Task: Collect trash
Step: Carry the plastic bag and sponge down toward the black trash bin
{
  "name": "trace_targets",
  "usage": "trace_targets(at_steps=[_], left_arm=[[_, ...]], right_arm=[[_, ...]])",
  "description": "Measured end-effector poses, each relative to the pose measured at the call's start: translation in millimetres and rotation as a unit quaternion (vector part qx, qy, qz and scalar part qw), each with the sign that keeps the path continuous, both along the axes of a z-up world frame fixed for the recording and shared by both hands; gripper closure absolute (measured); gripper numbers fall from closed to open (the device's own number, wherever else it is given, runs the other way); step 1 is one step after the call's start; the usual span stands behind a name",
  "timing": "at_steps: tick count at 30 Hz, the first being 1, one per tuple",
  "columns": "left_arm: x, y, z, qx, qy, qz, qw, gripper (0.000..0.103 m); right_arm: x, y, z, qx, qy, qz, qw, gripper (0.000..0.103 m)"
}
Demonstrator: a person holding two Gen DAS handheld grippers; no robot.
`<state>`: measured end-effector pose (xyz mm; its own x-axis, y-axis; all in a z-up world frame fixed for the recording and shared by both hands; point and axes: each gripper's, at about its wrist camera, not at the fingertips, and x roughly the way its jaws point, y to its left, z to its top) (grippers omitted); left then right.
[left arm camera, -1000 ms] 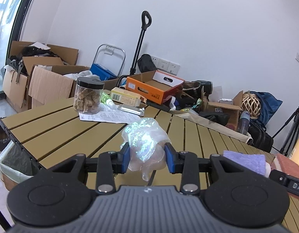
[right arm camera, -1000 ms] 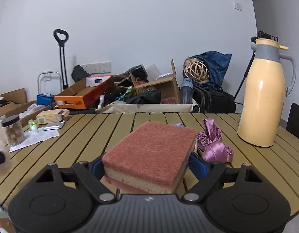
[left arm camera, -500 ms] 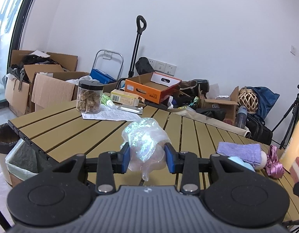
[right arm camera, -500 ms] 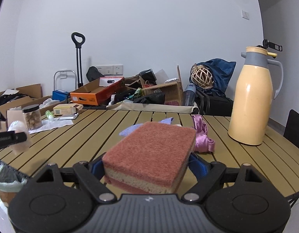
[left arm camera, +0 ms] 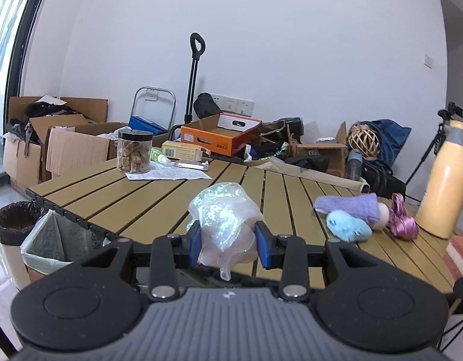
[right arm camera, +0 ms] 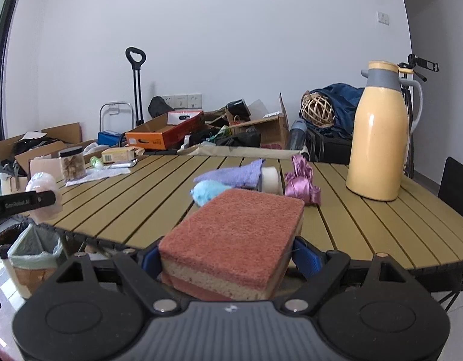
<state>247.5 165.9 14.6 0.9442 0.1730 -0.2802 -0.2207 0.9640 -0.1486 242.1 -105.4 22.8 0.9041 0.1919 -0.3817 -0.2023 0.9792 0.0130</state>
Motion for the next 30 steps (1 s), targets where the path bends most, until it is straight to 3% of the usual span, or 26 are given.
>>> trace_targets(at_steps=[17,30], left_arm=[[-55,-44,-37,0.043,0.051,-0.058,0.9961,0.066],[-60,-81,-80,0.063,0.132,-0.126,0.9812,0.066]], right_arm=[[-45,-30,-57,0.006,0.066,0.007,0.998,0.017],[-44,-46,-111,0.018,0.134,0.001,0.991,0.017]])
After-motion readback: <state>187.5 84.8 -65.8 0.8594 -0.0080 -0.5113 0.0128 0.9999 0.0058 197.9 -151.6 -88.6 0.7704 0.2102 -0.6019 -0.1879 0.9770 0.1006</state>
